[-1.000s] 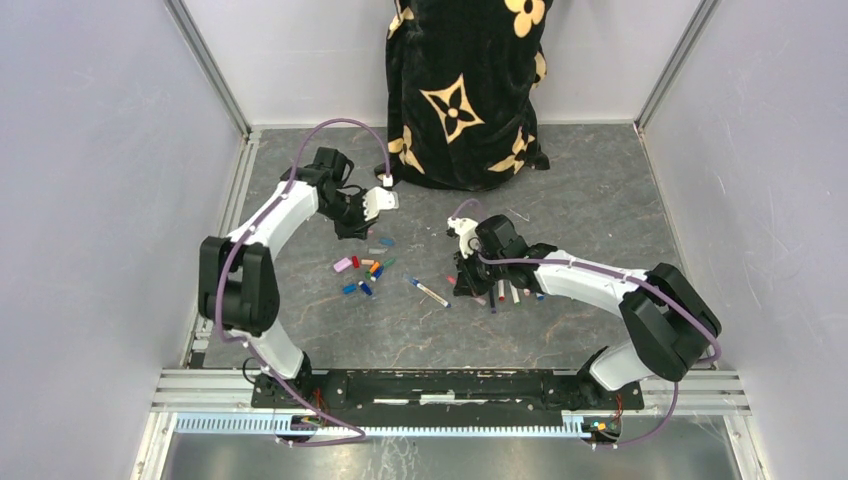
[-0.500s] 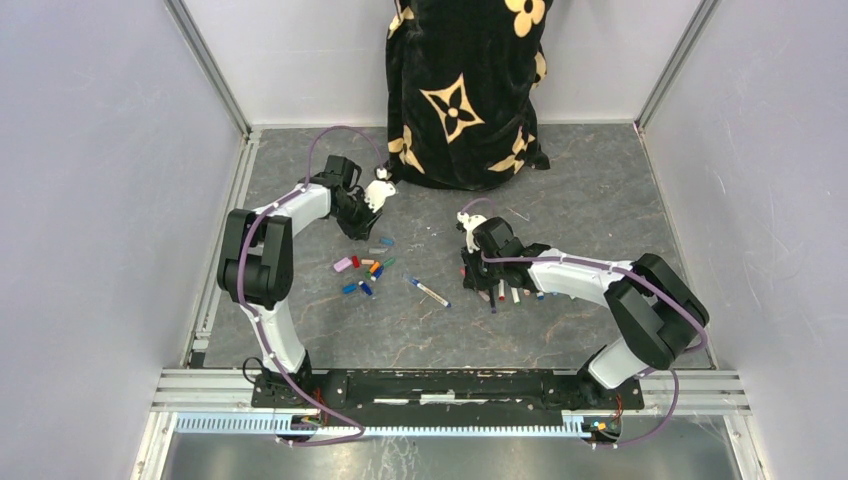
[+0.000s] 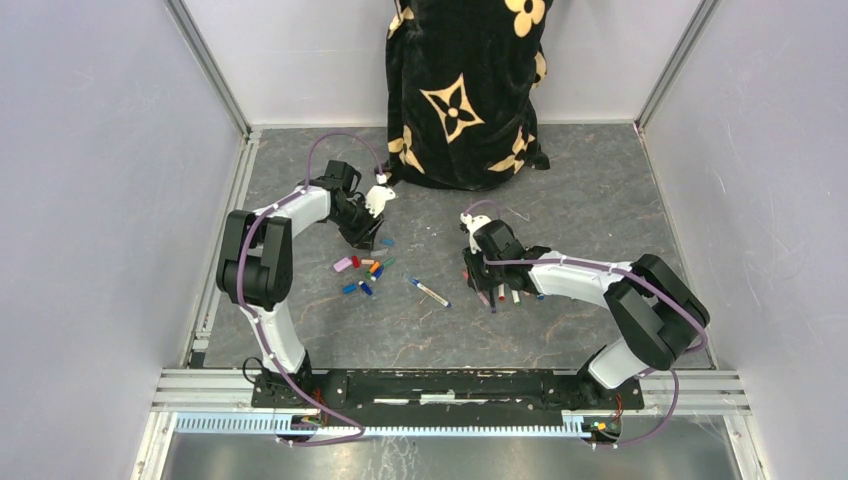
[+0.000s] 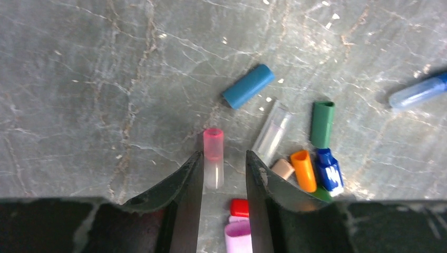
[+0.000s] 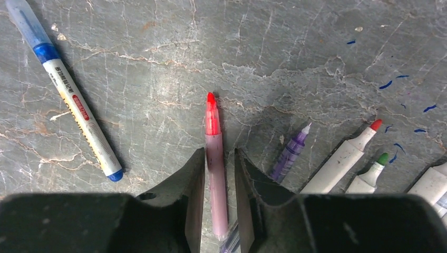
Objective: Open the pen caps
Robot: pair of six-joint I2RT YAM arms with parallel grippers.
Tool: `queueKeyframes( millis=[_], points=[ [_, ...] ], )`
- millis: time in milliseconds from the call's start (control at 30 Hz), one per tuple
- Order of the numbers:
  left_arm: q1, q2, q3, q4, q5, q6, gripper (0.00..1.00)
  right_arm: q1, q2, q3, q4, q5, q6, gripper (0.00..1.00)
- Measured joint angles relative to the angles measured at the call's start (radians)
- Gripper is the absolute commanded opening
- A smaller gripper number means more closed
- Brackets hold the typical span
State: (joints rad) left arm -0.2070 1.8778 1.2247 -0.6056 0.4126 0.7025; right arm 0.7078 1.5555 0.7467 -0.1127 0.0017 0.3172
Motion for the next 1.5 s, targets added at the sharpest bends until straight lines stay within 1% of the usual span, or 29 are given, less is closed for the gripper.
queueKeyframes(
  millis=[67, 133, 233, 267, 400, 533, 567, 600, 633, 800, 900, 1000, 1100, 1167, 1233, 1267, 1367, 1433, 1500],
  points=[
    [0.0, -0.008, 0.001, -0.027, 0.014, -0.008, 0.43, 0.0, -0.005, 0.0, -0.002, 0.008, -0.003, 0.32],
    [0.005, -0.025, 0.01, -0.059, 0.026, -0.019, 0.53, 0.002, -0.01, 0.0, -0.006, 0.019, -0.006, 0.34],
    [0.015, -0.07, 0.042, -0.097, 0.04, -0.037, 0.58, 0.013, -0.036, 0.0, -0.017, 0.038, -0.015, 0.37],
    [0.02, -0.09, 0.056, -0.104, 0.042, -0.045, 0.67, 0.021, -0.048, 0.003, -0.022, 0.049, -0.021, 0.39],
    [0.038, -0.193, 0.111, -0.111, 0.04, -0.068, 0.71, 0.097, -0.069, 0.046, -0.032, 0.074, -0.053, 0.45],
    [0.053, -0.284, 0.177, -0.114, 0.035, -0.106, 0.8, 0.208, -0.031, 0.13, -0.027, 0.067, -0.1, 0.52],
    [0.059, -0.297, 0.193, -0.116, 0.037, -0.117, 0.83, 0.226, -0.013, 0.148, -0.022, 0.062, -0.109, 0.52],
    [0.066, -0.31, 0.214, -0.118, 0.04, -0.132, 0.92, 0.248, 0.014, 0.168, -0.014, 0.055, -0.122, 0.52],
    [0.078, -0.32, 0.236, -0.119, 0.042, -0.15, 0.99, 0.263, 0.037, 0.181, -0.008, 0.048, -0.13, 0.53],
    [0.142, -0.373, 0.271, -0.117, 0.042, -0.207, 1.0, 0.279, 0.13, 0.198, -0.001, 0.041, -0.168, 0.53],
    [0.169, -0.408, 0.27, -0.115, 0.042, -0.224, 1.0, 0.278, 0.17, 0.198, -0.001, 0.048, -0.189, 0.5],
    [0.172, -0.444, 0.251, -0.096, 0.046, -0.235, 1.0, 0.278, 0.187, 0.198, 0.003, 0.053, -0.203, 0.44],
    [0.172, -0.463, 0.228, -0.103, 0.089, -0.226, 0.97, 0.278, 0.187, 0.19, 0.023, 0.048, -0.211, 0.29],
    [0.172, -0.462, 0.215, -0.128, 0.134, -0.188, 0.97, 0.278, 0.186, 0.18, 0.045, 0.04, -0.214, 0.18],
    [0.172, -0.455, 0.192, -0.186, 0.202, -0.106, 0.99, 0.279, 0.179, 0.162, 0.069, 0.022, -0.214, 0.05],
    [0.172, -0.451, 0.172, -0.23, 0.248, -0.04, 1.0, 0.278, 0.173, 0.153, 0.081, 0.012, -0.215, 0.0],
    [0.172, -0.449, 0.099, -0.334, 0.336, 0.151, 1.0, 0.257, 0.159, 0.135, 0.092, -0.05, -0.21, 0.0],
    [0.168, -0.454, 0.034, -0.408, 0.38, 0.291, 1.0, 0.225, 0.153, 0.127, 0.089, -0.127, -0.196, 0.0],
    [0.157, -0.466, -0.014, -0.459, 0.393, 0.4, 1.0, 0.179, 0.152, 0.126, 0.087, -0.225, -0.17, 0.0]
  ],
)
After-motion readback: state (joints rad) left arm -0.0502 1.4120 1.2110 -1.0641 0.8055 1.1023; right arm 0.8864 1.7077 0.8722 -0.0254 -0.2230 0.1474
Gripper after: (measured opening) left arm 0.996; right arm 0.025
